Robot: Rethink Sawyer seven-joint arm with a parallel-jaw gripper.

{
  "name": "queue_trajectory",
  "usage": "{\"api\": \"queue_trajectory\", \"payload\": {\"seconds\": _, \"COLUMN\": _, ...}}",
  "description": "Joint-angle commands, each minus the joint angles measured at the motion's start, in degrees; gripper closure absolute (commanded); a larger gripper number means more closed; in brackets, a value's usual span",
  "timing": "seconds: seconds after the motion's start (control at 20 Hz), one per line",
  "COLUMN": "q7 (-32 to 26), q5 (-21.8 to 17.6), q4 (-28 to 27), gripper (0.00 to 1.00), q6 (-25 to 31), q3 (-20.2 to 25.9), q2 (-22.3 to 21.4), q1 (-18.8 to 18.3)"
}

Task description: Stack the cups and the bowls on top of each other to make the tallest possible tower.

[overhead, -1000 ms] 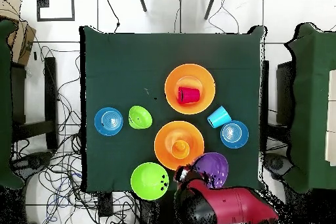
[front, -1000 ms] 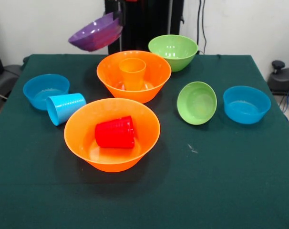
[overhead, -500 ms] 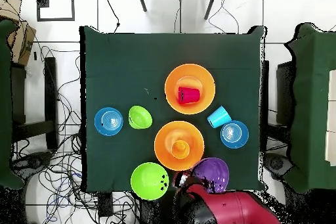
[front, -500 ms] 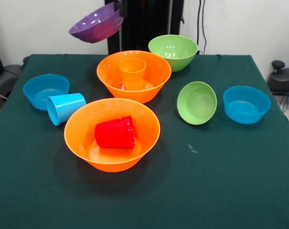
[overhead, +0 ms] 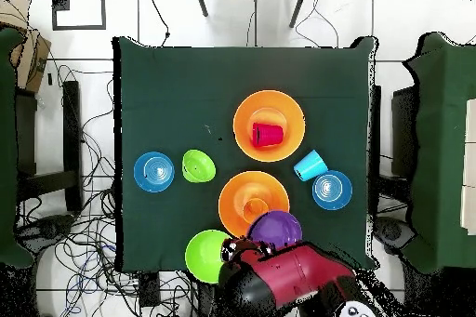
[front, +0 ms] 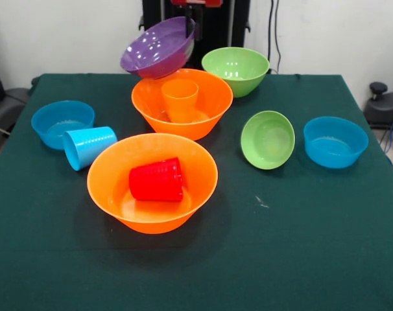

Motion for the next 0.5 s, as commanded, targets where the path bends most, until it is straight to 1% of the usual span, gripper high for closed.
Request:
{"api": "queue_trajectory", "payload": {"seconds": 0.05, "q7": 0.26, "q5": -3.21, "q4": -8.83, "gripper": 1.00, "q6": 5.29, "q3": -2.35, "q2": 6.39, "q1": 4.25}}
{"api": "queue_trajectory", "payload": {"seconds": 0.1, "q7": -0.02, "q5": -3.12, "q4": -9.11, "gripper": 1.00, "q6": 5.45, "q3": -2.58, "q2": 6.42, "q1": 4.52}}
{"api": "queue_trajectory", "payload": {"seconds": 0.25, "q7": -1.77, "q5": -2.37, "q4": -8.70, "gripper": 1.00, "q6": 5.90, "q3": -2.43, "q2": 6.35, "q1": 3.55}}
{"api": "queue_trajectory", "payload": {"seconds": 0.4, "q7": -3.31, "q5": -1.67, "q4": -7.99, "gripper": 1.00, "q6": 6.88, "q3": -2.00, "q2": 5.19, "q1": 2.42}}
{"api": "queue_trajectory", "payload": {"seconds": 0.5, "q7": -2.45, "q5": -2.43, "q4": -7.71, "gripper": 1.00, "q6": 7.18, "q3": -3.35, "q2": 4.52, "q1": 3.34}}
